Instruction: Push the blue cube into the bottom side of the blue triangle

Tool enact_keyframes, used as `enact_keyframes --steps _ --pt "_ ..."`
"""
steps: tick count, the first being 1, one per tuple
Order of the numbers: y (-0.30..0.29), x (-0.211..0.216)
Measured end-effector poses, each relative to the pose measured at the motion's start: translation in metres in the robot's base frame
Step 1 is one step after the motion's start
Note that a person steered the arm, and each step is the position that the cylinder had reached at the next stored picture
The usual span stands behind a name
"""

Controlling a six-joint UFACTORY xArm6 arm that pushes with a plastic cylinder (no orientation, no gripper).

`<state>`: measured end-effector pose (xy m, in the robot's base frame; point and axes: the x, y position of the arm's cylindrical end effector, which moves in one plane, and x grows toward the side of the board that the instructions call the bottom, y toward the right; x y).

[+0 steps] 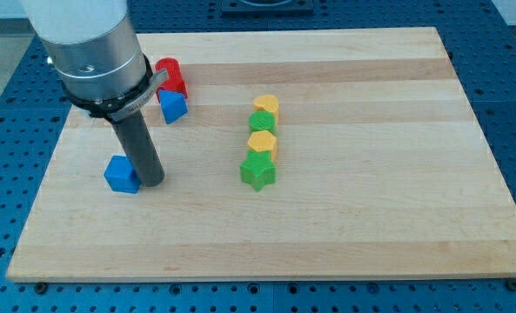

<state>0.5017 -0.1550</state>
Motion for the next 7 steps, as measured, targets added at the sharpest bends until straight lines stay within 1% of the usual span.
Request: enact_keyframes --steps 1,2,3,4,5,6,7 --pt "-0.006 0.019" --pt "-0.025 0.023" --pt "-0.043 0.008" --pt "-0.044 0.006" --pt "-0.074 0.014" --pt "-0.102 0.012" --pt "-0.087 -0.016"
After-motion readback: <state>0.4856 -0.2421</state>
